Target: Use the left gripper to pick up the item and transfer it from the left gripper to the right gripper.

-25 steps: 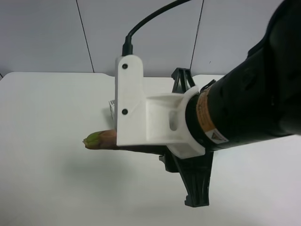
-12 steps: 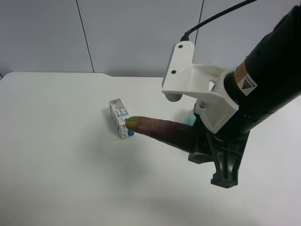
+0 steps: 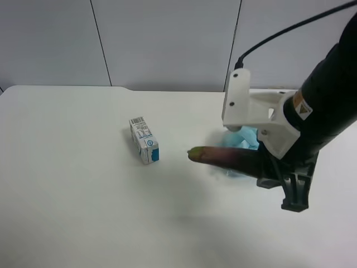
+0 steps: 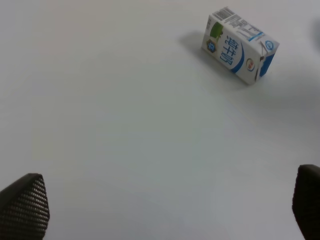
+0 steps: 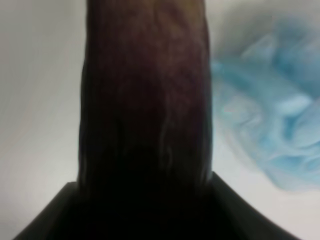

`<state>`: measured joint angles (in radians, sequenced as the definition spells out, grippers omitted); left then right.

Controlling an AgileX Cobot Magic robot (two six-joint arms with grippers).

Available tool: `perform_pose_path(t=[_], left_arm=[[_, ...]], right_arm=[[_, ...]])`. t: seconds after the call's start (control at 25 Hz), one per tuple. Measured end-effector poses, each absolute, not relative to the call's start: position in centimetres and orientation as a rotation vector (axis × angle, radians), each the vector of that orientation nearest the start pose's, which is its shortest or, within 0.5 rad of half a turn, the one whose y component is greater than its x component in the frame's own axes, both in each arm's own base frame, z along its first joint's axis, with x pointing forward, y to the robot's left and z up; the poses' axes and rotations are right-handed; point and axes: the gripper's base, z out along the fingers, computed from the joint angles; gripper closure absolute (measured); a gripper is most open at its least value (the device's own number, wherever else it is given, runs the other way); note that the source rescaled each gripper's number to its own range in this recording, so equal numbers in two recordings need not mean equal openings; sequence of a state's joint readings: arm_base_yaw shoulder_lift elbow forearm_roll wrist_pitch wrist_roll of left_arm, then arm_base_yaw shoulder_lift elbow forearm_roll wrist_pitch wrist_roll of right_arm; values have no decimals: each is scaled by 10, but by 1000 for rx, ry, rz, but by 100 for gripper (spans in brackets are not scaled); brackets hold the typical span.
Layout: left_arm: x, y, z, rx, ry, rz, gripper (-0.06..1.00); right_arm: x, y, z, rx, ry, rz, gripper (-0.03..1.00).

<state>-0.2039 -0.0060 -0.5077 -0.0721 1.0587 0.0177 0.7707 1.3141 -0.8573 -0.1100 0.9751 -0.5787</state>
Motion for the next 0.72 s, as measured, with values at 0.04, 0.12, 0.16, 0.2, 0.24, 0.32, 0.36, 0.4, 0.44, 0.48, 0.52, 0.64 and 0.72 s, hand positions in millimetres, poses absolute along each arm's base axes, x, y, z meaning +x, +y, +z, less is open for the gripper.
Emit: perform_pose_path(t=[0.04, 0.12, 0.16, 0.2, 0.24, 0.32, 0.36, 0.4, 0.44, 0.48, 0.52, 0.64, 0.72], left_arm=[[-8, -4, 280, 229, 2020, -203, -5], [-8, -4, 280, 229, 2020, -203, -5], [-8, -4, 280, 229, 2020, -203, -5], [-8, -4, 280, 229, 2020, -203, -5], [-8, -4, 280, 229, 2020, -203, -5], [-8, -4, 280, 229, 2020, -203, -5], [-8, -4, 280, 229, 2020, -203, -5], [-8, -4, 280, 229, 2020, -203, -5], [-8, -4, 280, 229, 2020, -203, -5], [-8, -4, 280, 229, 2020, -203, -5], [-8, -4, 280, 229, 2020, -203, -5], [-8, -4, 280, 229, 2020, -203, -5], [-8, -4, 280, 229, 2020, -203, -5]], right_arm=[[168, 152, 241, -1886, 2226, -115, 97], [167, 151, 232, -1897, 2225, -119, 97], [167, 150, 228, -1904, 2226, -123, 97], [167, 150, 224, -1915, 2229, -131, 97], [168, 150, 221, -1923, 2232, -135, 97], [172, 153, 214, -1941, 2223, -153, 97], [174, 155, 210, -1946, 2216, -158, 97], [177, 157, 206, -1952, 2212, -160, 97], [179, 159, 203, -1959, 2204, -161, 97], [181, 161, 199, -1976, 2190, -170, 97], [184, 162, 194, -1995, 2176, -180, 97], [189, 166, 181, -2040, 2158, -207, 97], [192, 168, 173, -2070, 2151, -214, 97]])
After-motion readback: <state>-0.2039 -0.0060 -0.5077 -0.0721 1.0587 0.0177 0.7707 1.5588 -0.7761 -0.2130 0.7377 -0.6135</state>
